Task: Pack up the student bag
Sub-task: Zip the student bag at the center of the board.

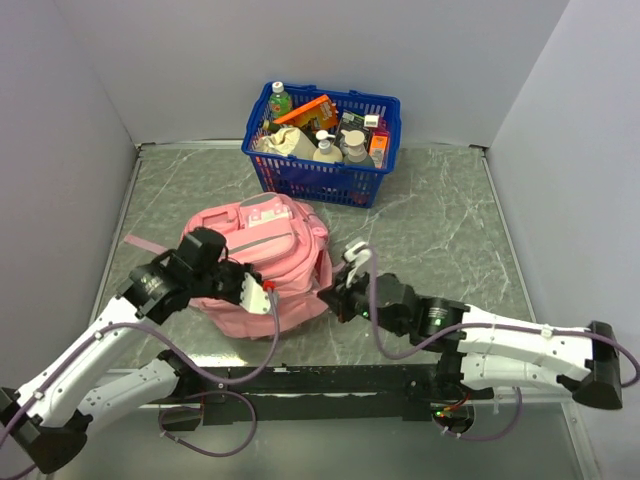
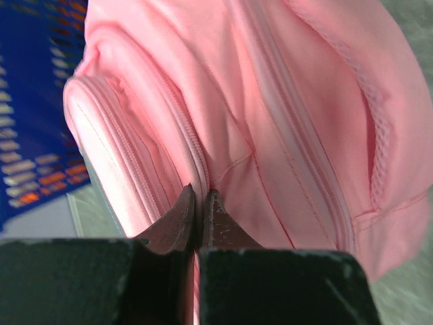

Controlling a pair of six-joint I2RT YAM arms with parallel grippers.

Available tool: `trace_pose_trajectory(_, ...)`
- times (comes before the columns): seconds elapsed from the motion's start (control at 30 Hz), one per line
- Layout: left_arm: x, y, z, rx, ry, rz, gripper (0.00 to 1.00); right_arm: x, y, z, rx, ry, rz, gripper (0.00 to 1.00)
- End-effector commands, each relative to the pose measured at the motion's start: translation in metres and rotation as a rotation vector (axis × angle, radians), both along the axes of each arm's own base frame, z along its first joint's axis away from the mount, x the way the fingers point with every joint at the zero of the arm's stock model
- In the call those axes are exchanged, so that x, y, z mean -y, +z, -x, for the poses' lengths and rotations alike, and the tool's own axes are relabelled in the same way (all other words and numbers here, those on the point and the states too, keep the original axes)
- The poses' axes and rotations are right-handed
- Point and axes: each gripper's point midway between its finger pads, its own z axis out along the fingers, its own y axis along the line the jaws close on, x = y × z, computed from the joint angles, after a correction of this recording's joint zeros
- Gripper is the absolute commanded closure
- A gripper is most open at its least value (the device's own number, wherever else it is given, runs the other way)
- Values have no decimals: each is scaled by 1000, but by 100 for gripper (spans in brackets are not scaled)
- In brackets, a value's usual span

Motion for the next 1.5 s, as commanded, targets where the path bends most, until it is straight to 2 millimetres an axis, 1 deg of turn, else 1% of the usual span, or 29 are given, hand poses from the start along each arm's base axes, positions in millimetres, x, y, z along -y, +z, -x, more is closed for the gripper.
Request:
trace_pose_trajectory(0.0, -82, 12, -22, -30, 301, -230, 99, 3, 66, -22, 181, -147, -16, 100)
trace_pose_trajectory(0.03, -80, 21, -37, -48, 343, -201, 99, 3, 79, -23, 202, -144, -29, 100)
trace_pose_trajectory(0.07, -74, 55, -48, -8, 359, -131, 99, 5, 94, -24, 256, -133, -24, 100)
trace_pose_trajectory(0.1, -69, 65, -53, -26, 373, -92, 99, 6, 111, -25, 287, -131, -49, 100)
trace_pose_trajectory(0.13, -66, 67, -60, -50, 384, -87, 99, 10, 137, -24, 318, -133, -92, 100)
trace_pose_trajectory(0.17, -65, 76, -61, -48, 382, -78, 99, 13, 149, -25, 356, -131, -82, 100)
trace_pose_trajectory(0.23, -60, 74, -59, -69, 369, -61, 99, 15, 170, -26, 386, -134, -99, 100)
trace_pose_trajectory(0.3, -59, 65, -58, -76, 369, -53, 99, 16, 174, -25, 390, -131, -106, 100)
trace_pose_trajectory(0.4, -56, 63, -54, -79, 369, -18, 99, 6, 144, -17, 306, -90, -110, 100)
trace_pose_trajectory(0.43, -55, 64, -53, -86, 366, -16, 99, 2, 119, -16, 272, -81, -74, 100)
trace_pose_trajectory(0.47, -50, 72, -52, -86, 350, 8, 99, -1, 103, -14, 224, -80, -63, 100)
trace_pose_trajectory(0.5, -48, 73, -47, -118, 350, 14, 99, -2, 94, -13, 201, -78, -50, 100)
trace_pose_trajectory(0.53, -40, 73, -45, -144, 326, 15, 99, -7, 77, -9, 177, -52, -26, 100)
trace_pose_trajectory(0.57, -33, 86, -42, -138, 306, 39, 96, -9, 69, -7, 152, -48, -22, 100)
trace_pose_trajectory(0.6, -28, 88, -37, -164, 296, 41, 92, -9, 56, -5, 133, -39, -5, 100)
trace_pose_trajectory(0.63, -19, 85, -29, -199, 259, 27, 91, -13, 47, -2, 114, -20, 8, 100)
trace_pose_trajectory(0.7, -4, 93, -18, -236, 215, 54, 87, -18, 36, 3, 75, -3, 8, 100)
trace_pose_trajectory(0.73, 12, 92, -5, -259, 155, 48, 85, -20, 24, 5, 61, 10, 28, 100)
trace_pose_trajectory(0.8, 29, 89, 10, -296, 121, 40, 84, -27, 18, 11, 35, 35, 29, 100)
trace_pose_trajectory(0.83, 45, 85, 25, -310, 60, 21, 83, -29, 17, 12, 32, 44, 28, 100)
trace_pose_trajectory(0.93, 70, 88, 38, -316, -1, 18, 82, -36, 20, 22, 28, 80, 18, 100)
trace_pose_trajectory(1.03, 88, 88, 48, -359, -47, 20, 78, -33, 22, 28, 19, 88, 19, 100)
trace_pose_trajectory(1.17, 95, 78, 57, -379, -71, -8, 77, -26, 20, 35, 0, 91, 11, 100)
trace_pose_trajectory(1.23, 100, 86, 50, -350, -56, 10, 73, -22, 18, 38, -8, 87, 10, 100)
trace_pose_trajectory(1.27, 99, 88, 42, -322, -28, 5, 67, -19, 14, 40, -14, 87, 20, 100)
trace_pose_trajectory(1.3, 101, 93, 37, -309, -5, 18, 52, -16, 11, 41, -16, 83, 23, 100)
trace_pose_trajectory(1.33, 105, 98, 34, -311, 8, 28, 45, -14, 8, 41, -25, 73, 22, 100)
trace_pose_trajectory(1.4, 106, 90, 43, -381, 8, 13, 37, -8, 4, 42, -33, 65, 27, 100)
trace_pose_trajectory(1.47, 103, 63, 51, -461, 37, -23, 37, -5, 4, 43, -40, 60, 20, 100)
